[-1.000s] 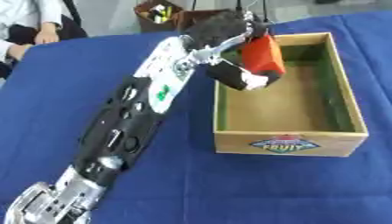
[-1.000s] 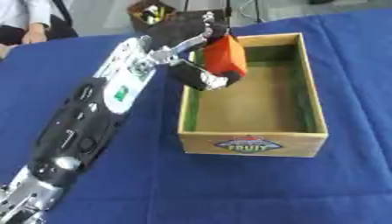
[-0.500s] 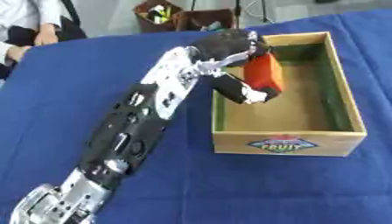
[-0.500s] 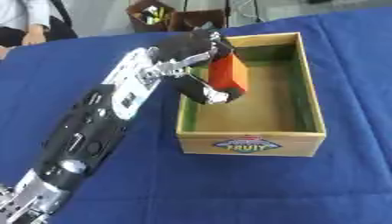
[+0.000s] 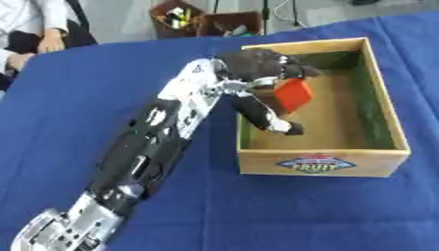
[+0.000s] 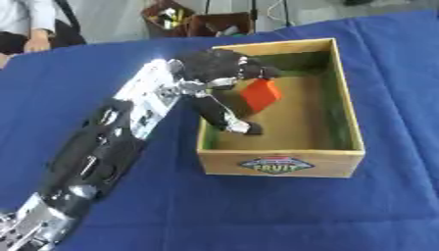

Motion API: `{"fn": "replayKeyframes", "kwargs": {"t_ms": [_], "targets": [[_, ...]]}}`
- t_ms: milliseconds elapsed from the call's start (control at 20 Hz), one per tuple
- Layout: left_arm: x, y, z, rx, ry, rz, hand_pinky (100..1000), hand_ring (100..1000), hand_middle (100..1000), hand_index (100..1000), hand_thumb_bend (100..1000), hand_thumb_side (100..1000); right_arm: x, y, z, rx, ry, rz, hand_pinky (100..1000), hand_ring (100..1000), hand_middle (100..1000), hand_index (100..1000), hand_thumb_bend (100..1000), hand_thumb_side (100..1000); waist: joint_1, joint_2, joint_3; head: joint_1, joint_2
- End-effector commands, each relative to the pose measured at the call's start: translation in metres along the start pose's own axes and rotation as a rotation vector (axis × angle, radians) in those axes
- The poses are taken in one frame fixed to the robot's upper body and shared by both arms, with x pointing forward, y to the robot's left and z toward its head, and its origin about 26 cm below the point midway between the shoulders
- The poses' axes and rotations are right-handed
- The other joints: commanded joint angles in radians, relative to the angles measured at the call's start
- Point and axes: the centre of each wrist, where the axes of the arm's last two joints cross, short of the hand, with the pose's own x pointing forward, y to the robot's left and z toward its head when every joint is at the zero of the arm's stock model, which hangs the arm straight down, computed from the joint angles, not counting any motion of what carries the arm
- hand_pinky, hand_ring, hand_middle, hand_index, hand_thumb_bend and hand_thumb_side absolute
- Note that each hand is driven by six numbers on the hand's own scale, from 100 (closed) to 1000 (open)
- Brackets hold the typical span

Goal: Pick up objects on the table and place them in the box.

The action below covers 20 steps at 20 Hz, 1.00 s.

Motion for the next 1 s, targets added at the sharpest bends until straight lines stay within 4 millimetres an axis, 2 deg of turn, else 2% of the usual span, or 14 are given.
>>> {"fn": "replayKeyframes", "kwargs": {"t_ms": [50,150,250,400,750,1000], "targets": [[-0.003,0.02,0.008,0.101,0.022,-0.012,626,753,726,981,420,829,0.006,-0.003,-0.004,-0.012,-0.03,0.002,898,819,600,780,100,544,-0.012,-0.028,0.004,-0.006,-0.003],[-0.003,0.026,0.013,0.164,0.037,0.003,550,686,638,900,366,808,0.006,-0.003,-0.003,-0.015,-0.029,0.004,897,818,600,780,100,543,-0.014,-0.03,0.007,-0.008,0.0],[-0.004,0.034,0.021,0.251,0.063,0.032,511,645,597,862,287,783,0.006,-0.005,-0.002,-0.02,-0.026,0.007,897,818,600,780,100,543,-0.016,-0.034,0.013,-0.014,0.0],[-0.006,0.048,0.038,0.396,0.111,0.074,445,586,554,838,253,816,0.005,-0.006,-0.001,-0.028,-0.021,0.014,896,818,600,779,100,543,-0.021,-0.041,0.024,-0.025,0.004],[-0.003,0.087,0.077,0.734,0.19,0.139,422,564,540,826,280,861,0.003,-0.009,0.003,-0.043,-0.003,0.026,897,818,599,779,100,546,-0.031,-0.049,0.041,-0.049,0.002],[0.008,0.092,0.102,0.874,0.219,0.175,401,546,524,809,224,848,0.002,-0.011,0.004,-0.056,-0.002,0.036,896,818,599,779,100,545,-0.038,-0.048,0.051,-0.066,0.004]]}}
